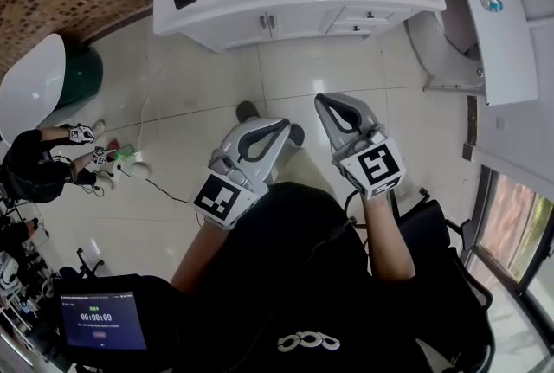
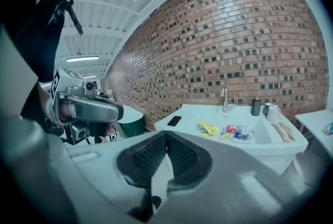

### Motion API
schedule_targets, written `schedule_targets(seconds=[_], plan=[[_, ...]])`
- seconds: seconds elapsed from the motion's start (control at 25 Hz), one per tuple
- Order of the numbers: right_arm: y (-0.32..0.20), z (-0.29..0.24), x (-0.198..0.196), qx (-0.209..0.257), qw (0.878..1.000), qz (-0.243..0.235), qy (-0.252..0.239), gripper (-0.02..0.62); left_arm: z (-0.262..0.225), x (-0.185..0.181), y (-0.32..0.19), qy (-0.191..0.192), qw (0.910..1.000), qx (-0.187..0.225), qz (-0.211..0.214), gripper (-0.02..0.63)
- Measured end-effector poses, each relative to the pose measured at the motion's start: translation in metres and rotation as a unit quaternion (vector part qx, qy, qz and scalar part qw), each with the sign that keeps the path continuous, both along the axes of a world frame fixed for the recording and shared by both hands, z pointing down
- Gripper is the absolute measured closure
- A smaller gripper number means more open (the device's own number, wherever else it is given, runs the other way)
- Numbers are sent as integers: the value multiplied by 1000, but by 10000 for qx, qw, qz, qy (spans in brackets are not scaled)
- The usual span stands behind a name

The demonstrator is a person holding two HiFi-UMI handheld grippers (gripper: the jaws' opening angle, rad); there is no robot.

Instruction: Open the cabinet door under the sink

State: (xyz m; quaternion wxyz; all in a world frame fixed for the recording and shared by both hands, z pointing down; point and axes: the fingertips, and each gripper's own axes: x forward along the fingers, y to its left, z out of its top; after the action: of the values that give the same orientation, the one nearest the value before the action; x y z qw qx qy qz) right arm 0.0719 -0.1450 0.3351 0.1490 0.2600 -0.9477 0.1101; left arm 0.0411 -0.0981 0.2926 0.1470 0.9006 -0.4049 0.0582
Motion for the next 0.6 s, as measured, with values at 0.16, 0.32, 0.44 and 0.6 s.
schedule_targets(seconds=[0.16, 0.32, 0.44, 0.6], plan=[[-12, 23, -11, -62, 9997, -18, 223, 606, 15, -6, 1, 124, 9999, -94, -20, 591], [-25, 63, -28, -142, 9990, 38, 431, 606, 35, -18, 0, 223, 9994, -276, -20, 591], [-37, 92, -47, -1, 9989, 106, 459, 606, 54, -29, -6, 364, 9986, -391, -52, 591], [-47, 133, -72, 180, 9988, 291, 345, 606, 89, -42, -14, 377, 9981, -493, 9, 591]])
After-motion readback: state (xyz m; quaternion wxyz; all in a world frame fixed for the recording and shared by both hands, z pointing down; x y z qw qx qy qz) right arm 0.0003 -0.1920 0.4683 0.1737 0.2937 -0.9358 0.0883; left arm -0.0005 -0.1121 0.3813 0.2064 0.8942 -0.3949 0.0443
